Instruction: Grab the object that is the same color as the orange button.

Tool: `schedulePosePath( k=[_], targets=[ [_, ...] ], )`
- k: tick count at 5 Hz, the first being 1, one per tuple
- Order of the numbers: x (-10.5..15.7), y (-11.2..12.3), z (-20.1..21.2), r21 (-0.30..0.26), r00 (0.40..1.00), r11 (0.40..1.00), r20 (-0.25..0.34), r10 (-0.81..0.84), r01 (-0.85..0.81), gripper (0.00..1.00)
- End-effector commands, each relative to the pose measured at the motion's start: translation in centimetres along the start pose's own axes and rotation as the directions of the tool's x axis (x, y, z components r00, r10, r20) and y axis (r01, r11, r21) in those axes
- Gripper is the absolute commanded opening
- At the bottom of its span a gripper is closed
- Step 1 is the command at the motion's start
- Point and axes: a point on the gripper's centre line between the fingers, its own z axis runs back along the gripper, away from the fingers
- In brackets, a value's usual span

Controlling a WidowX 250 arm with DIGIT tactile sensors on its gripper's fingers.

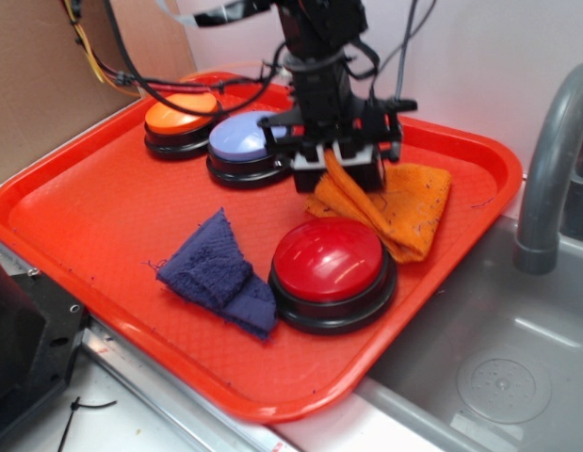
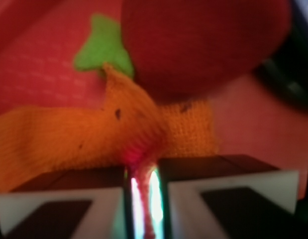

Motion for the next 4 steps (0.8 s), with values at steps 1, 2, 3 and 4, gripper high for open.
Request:
schedulePosePath(
  k=[1, 2, 3, 4],
  targets=[
    [2.2, 1.7, 8.2, -0.039, 0.955, 0.956, -0.042, -0.293, 0.291, 0.00],
    [1.5, 3.1, 11.2, -0.050, 0.922, 0.920, 0.003, -0.388, 0.388, 0.00],
    [0.2, 4.8, 13.9, -0.004, 0.912, 0.913, 0.057, -0.407, 0.408, 0.00],
    [-0.7, 6.8, 15.1, -0.011, 0.880, 0.881, 0.056, -0.471, 0.473, 0.00]
  ],
)
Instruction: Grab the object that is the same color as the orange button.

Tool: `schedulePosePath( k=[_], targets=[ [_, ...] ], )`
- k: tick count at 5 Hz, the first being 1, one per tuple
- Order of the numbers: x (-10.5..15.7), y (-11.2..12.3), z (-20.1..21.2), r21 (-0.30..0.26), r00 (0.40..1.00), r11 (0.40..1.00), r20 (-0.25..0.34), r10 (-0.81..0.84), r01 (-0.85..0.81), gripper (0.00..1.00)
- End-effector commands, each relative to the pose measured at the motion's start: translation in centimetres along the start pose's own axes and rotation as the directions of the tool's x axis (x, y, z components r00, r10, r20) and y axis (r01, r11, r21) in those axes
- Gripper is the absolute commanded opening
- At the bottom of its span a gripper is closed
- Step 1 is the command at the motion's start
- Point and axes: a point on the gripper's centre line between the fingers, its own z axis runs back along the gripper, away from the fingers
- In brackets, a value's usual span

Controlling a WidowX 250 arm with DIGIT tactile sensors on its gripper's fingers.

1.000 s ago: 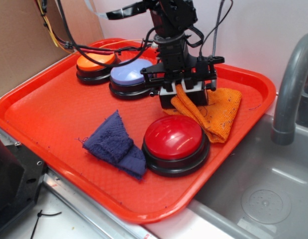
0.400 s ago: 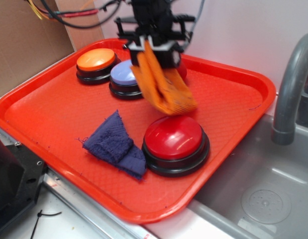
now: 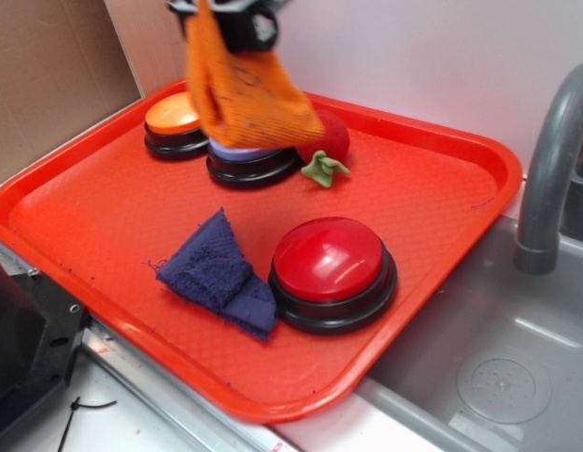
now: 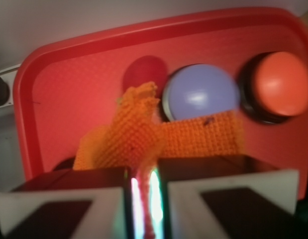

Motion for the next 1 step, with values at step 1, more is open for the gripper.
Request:
schedulePosePath(
  k=[1],
  targets=[
    [-2.55, 2.73, 2.81, -0.029, 0.996, 0.997, 0.044, -0.075, 0.076, 0.00]
  ],
)
